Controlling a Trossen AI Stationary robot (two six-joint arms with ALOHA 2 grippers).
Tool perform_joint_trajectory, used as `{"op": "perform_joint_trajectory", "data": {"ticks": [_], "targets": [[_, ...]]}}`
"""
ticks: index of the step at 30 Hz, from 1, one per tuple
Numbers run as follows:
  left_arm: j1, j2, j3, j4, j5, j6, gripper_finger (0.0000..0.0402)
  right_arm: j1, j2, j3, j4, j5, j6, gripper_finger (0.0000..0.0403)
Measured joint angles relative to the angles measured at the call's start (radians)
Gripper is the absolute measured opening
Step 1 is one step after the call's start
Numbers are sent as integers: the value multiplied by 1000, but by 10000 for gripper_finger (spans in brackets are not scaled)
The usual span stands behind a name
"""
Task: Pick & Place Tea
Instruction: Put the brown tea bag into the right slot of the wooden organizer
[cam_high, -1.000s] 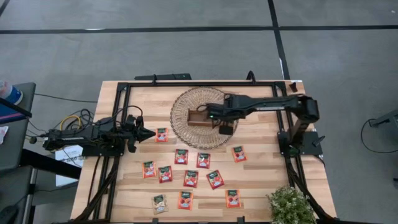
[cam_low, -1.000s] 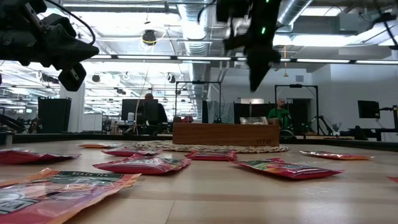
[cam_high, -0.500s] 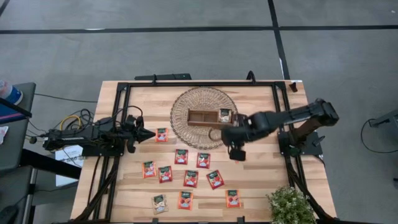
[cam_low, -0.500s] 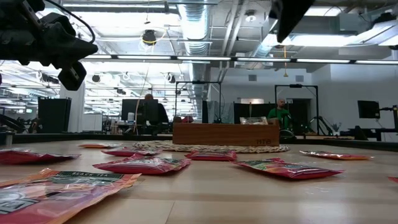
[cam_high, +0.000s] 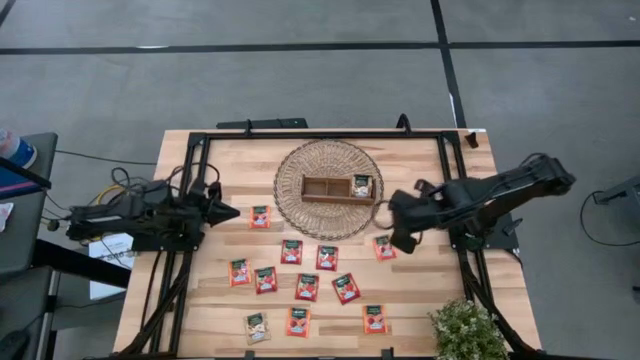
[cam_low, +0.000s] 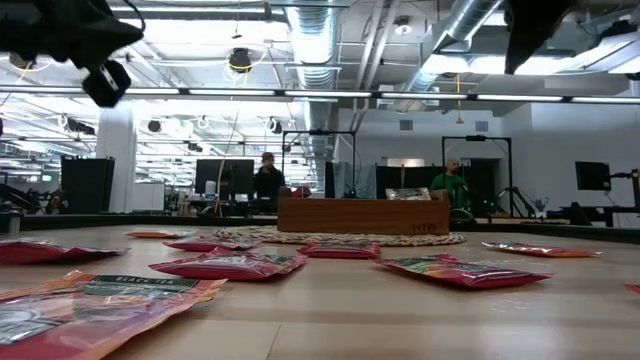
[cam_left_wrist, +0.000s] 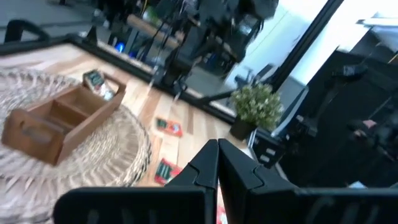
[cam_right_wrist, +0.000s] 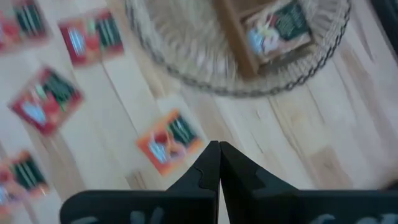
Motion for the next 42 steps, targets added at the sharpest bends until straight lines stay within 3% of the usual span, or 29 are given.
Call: {"op": "perform_joint_trajectory", "data": {"ticks": [6,14,20,25,33,42], "targets": [[0,193,173,-136,0,3,0,-2,-204,-227,214,33,31,0],[-87,609,406,-313,-20,-23,0,-41,-435,-445,347,25,22,0],[-223,890,605,-512,9,-198,0,-55,-605,-540,451,23,-5,0],[-393,1069,758,-612,78,-379,0,-55,-671,-558,452,21,-33,0],[-652,1285,868,-559,86,-648,0,-56,-683,-559,452,19,-125,0],[-815,1481,873,-293,117,-1071,0,-53,-682,-559,452,4,-195,0]]}}
